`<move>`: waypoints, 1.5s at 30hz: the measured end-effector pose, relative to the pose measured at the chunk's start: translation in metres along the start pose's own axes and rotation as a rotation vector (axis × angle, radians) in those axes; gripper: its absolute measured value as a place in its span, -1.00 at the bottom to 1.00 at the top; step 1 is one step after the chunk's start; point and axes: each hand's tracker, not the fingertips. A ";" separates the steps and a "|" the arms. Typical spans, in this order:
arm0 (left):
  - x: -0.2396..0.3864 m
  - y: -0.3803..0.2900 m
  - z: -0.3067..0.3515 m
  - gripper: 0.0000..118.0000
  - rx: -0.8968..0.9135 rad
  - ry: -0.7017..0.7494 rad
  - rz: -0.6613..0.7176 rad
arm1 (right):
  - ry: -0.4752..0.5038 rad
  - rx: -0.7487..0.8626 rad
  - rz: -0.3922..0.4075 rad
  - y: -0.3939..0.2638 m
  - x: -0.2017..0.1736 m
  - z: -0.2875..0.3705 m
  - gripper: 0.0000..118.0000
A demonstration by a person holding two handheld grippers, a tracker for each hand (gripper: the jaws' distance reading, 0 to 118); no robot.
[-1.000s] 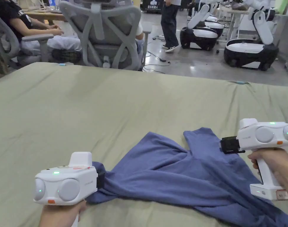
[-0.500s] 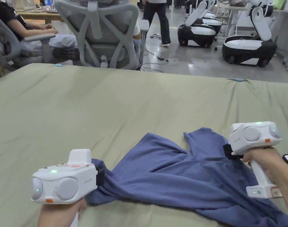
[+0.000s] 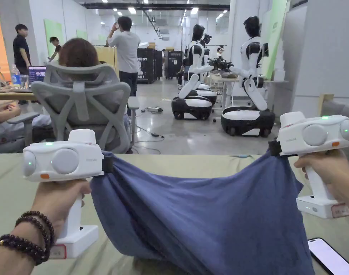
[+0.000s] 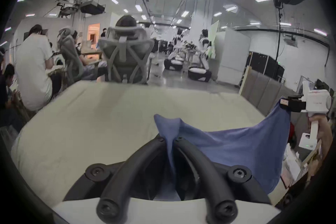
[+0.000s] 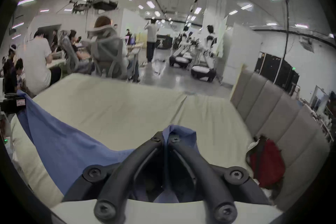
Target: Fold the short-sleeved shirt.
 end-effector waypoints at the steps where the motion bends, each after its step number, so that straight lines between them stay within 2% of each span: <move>1: 0.003 0.022 -0.003 -0.97 0.024 0.021 -0.037 | -0.015 0.026 -0.008 0.018 0.009 0.006 -0.96; 5: 0.003 0.098 -0.015 -0.97 0.108 0.089 -0.111 | -0.030 0.118 -0.065 0.078 0.039 0.020 -0.96; 7: -0.003 0.131 -0.018 -0.97 0.125 0.072 -0.057 | -0.041 0.145 -0.068 0.106 0.051 0.020 -0.96; 9: -0.007 0.160 -0.024 -0.97 0.136 0.072 -0.058 | -0.067 0.185 -0.064 0.131 0.057 0.020 -0.96; 11: -0.012 0.185 -0.033 -0.97 0.158 0.070 -0.058 | -0.055 0.239 -0.102 0.152 0.061 0.018 -0.96; 13: -0.013 0.205 -0.039 -0.97 0.191 0.077 -0.051 | -0.067 0.272 -0.124 0.173 0.060 0.016 -0.96; 16: -0.012 0.226 -0.049 -0.97 0.210 0.089 -0.044 | -0.097 0.314 -0.116 0.196 0.053 0.011 -0.96; 22: -0.015 0.239 -0.072 -0.97 0.220 0.120 -0.046 | -0.096 0.318 -0.137 0.215 0.057 -0.006 -0.96; 29: -0.021 0.220 -0.094 -0.97 0.216 0.117 -0.051 | -0.083 0.309 -0.142 0.194 0.065 -0.038 -0.96; 40: -0.037 0.084 -0.167 -0.97 -0.003 0.132 -0.015 | -0.051 0.103 -0.179 0.073 0.037 -0.121 -0.96; 45: -0.036 0.067 -0.163 -0.97 -0.026 0.128 0.009 | -0.049 0.087 -0.164 0.061 0.029 -0.118 -0.96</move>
